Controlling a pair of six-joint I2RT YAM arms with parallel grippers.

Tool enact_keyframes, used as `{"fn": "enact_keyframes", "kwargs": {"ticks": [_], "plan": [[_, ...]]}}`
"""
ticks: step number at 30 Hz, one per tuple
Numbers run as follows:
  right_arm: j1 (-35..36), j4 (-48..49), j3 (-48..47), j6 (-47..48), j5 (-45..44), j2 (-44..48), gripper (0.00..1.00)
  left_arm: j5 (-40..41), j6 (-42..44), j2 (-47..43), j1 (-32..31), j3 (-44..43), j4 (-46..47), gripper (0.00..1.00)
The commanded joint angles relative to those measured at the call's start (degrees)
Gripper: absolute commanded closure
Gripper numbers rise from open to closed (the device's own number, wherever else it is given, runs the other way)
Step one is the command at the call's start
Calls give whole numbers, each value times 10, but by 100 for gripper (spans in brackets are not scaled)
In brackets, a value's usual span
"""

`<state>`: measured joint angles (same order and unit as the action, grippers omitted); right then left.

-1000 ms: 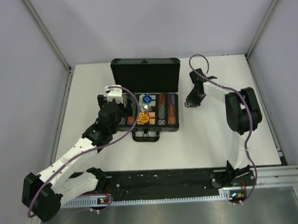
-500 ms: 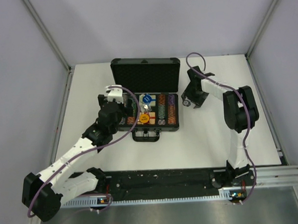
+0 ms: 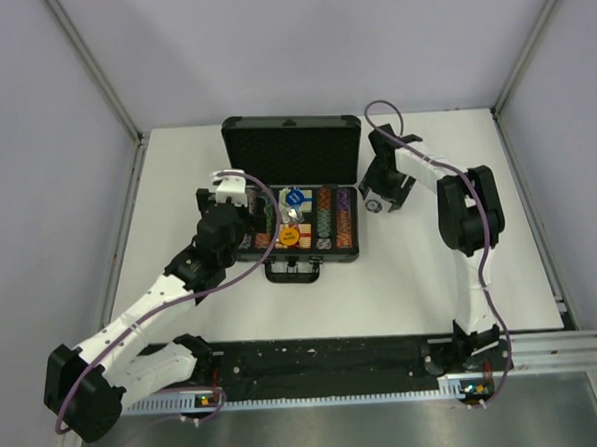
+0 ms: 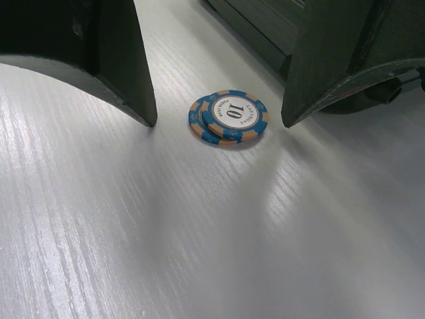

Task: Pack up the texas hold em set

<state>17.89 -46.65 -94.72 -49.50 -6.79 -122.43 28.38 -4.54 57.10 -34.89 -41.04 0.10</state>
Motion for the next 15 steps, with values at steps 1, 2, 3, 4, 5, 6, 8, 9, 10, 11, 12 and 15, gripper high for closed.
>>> {"fn": "enact_keyframes", "kwargs": {"ticks": [1, 2, 3, 4, 5, 6, 8, 9, 10, 11, 12, 15], "plan": [[10, -33, -4, 7, -11, -67, 24, 10, 6, -13, 3, 1, 39, 1], [11, -42, -8, 6, -9, -73, 24, 10, 7, -13, 2, 0, 39, 1], [12, -48, -9, 5, -4, -77, 24, 10, 7, -13, 2, 0, 39, 1], [13, -49, -8, 4, -2, -82, 24, 10, 7, -14, 2, 0, 39, 1], [13, -55, -11, 0, 0, -85, 24, 11, 6, -14, 3, 1, 39, 1], [13, -60, -14, -1, 2, -90, 25, 11, 8, -15, 2, 0, 39, 1], [15, -74, -27, 0, -3, -102, 25, 12, 7, -17, 2, 1, 39, 1], [15, -79, -32, -1, -6, -108, 27, 13, 7, -19, 2, 2, 39, 1], [14, -84, -35, -2, -9, -110, 28, 14, 8, -21, 2, 1, 39, 1], [15, -85, -36, -2, -8, -112, 30, 15, 8, -22, 2, 3, 39, 1], [14, -86, -36, -2, -8, -113, 33, 16, 8, -23, 3, 2, 39, 1], [15, -86, -36, -3, -8, -115, 42, 17, 8, -28, 3, 3, 39, 1]]}}
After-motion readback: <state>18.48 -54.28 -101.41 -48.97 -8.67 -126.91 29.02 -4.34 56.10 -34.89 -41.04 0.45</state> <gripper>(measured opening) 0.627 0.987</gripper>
